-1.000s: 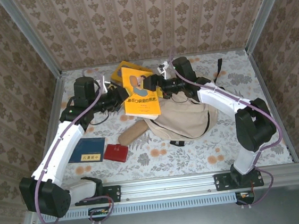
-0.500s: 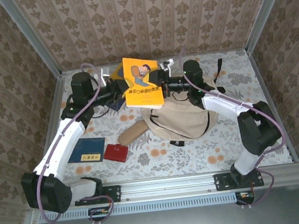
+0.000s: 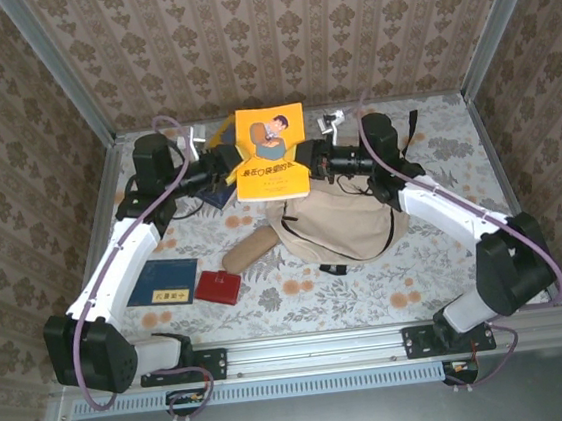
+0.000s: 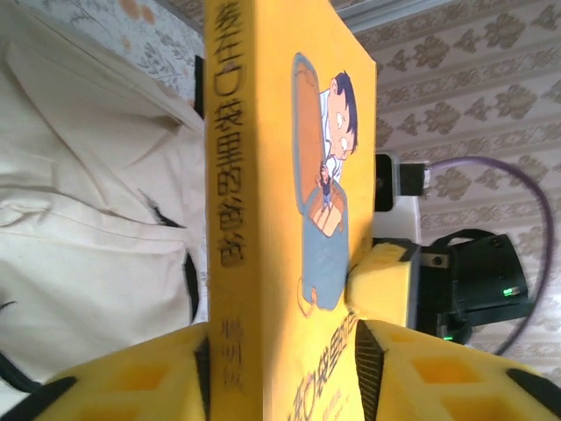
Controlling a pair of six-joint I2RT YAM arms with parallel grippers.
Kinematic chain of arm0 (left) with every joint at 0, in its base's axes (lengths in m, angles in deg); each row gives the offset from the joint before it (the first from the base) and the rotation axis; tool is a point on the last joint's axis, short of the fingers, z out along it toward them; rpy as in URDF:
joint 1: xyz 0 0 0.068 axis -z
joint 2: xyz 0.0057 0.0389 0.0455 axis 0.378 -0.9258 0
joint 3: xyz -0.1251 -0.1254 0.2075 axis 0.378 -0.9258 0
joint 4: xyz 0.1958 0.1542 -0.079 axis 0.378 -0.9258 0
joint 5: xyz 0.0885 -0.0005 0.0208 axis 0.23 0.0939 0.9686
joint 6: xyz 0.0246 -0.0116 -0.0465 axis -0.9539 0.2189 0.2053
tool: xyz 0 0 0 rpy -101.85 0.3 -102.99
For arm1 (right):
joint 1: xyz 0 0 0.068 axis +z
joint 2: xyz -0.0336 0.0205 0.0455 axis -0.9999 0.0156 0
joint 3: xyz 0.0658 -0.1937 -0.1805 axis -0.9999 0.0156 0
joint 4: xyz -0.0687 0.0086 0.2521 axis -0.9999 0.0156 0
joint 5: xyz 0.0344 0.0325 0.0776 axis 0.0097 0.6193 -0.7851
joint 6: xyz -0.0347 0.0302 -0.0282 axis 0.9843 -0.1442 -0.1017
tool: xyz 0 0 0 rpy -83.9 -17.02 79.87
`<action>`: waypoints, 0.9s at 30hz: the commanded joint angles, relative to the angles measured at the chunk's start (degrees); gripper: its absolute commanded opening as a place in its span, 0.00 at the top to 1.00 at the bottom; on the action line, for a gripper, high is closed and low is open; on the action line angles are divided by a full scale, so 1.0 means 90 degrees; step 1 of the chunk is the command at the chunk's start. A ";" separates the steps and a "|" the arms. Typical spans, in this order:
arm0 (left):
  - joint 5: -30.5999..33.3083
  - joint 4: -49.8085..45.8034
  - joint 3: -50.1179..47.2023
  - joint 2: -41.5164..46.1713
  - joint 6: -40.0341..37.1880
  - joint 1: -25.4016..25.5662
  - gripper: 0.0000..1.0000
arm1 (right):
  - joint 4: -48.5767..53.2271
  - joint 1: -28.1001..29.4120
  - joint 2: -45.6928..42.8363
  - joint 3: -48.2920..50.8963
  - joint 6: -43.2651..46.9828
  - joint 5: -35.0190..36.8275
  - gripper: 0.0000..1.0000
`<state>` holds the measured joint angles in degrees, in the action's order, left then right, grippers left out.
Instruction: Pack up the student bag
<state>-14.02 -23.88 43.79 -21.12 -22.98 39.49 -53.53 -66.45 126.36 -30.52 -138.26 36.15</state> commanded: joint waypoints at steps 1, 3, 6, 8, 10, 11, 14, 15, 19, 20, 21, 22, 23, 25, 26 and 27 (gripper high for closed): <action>0.0732 -0.1183 0.0158 0.0051 -0.1203 0.0228 0.35 | 0.1959 -0.0289 -0.0815 -0.0089 0.1336 0.0983 0.95; 0.1330 -0.1931 0.0353 -0.0077 -0.1795 0.0491 0.28 | 0.3060 -0.0488 -0.1183 -0.0093 0.1956 0.1459 0.96; 0.2304 -0.2582 0.0619 -0.0371 -0.2414 0.0945 0.24 | 0.4483 -0.0967 -0.1796 0.0060 0.2700 0.2035 0.96; 0.2893 -0.2964 0.0916 -0.0643 -0.2806 0.1513 0.24 | 0.5096 -0.1316 -0.2176 0.0206 0.2987 0.2226 0.96; 0.3521 -0.3361 0.1285 -0.0999 -0.3224 0.2045 0.24 | 0.5815 -0.1746 -0.2563 0.0340 0.3295 0.2413 0.96; 0.3795 -0.3564 0.1519 -0.1229 -0.3498 0.2322 0.24 | 0.6136 -0.1983 -0.2757 0.0379 0.3451 0.2502 0.96; 0.4521 -0.4155 0.2187 -0.1953 -0.4127 0.3038 0.25 | 0.7072 -0.2618 -0.3131 0.0356 0.3984 0.2850 0.95; 0.4686 -0.4307 0.2406 -0.2182 -0.4267 0.3207 0.26 | 0.7280 -0.2791 -0.3192 0.0340 0.4112 0.2980 0.95; 0.5004 -0.4692 0.3185 -0.3227 -0.4442 0.3714 0.27 | 0.7715 -0.3418 -0.3246 0.0387 0.4536 0.3312 0.95; 0.4996 -0.4719 0.3362 -0.3502 -0.4491 0.3789 0.27 | 0.7689 -0.3531 -0.3238 0.0432 0.4558 0.3293 0.95; 0.4962 -0.4709 0.3527 -0.3744 -0.4570 0.3841 0.27 | 0.7642 -0.3631 -0.3233 0.0482 0.4572 0.3243 0.95; 0.4923 -0.4718 0.3694 -0.3946 -0.4629 0.3883 0.28 | 0.7605 -0.3711 -0.3231 0.0526 0.4570 0.3202 0.95; 0.4847 -0.4766 0.3911 -0.4229 -0.4714 0.3938 0.28 | 0.7544 -0.3768 -0.3222 0.0584 0.4547 0.3146 0.95; 0.4770 -0.4925 0.4350 -0.4727 -0.4724 0.3999 0.28 | 0.7423 -0.3839 -0.3205 0.0673 0.4509 0.3043 0.95; 0.4662 -0.5099 0.4625 -0.5002 -0.4747 0.4037 0.29 | 0.7382 -0.3860 -0.3192 0.0711 0.4497 0.3007 0.95; 0.4585 -0.5271 0.4869 -0.5215 -0.4743 0.4083 0.29 | 0.7346 -0.3874 -0.3182 0.0735 0.4497 0.2988 0.95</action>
<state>27.82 -65.71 82.02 -64.33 -62.97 75.20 14.31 -100.81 98.01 -24.03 -99.38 64.43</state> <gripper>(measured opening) 0.714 0.184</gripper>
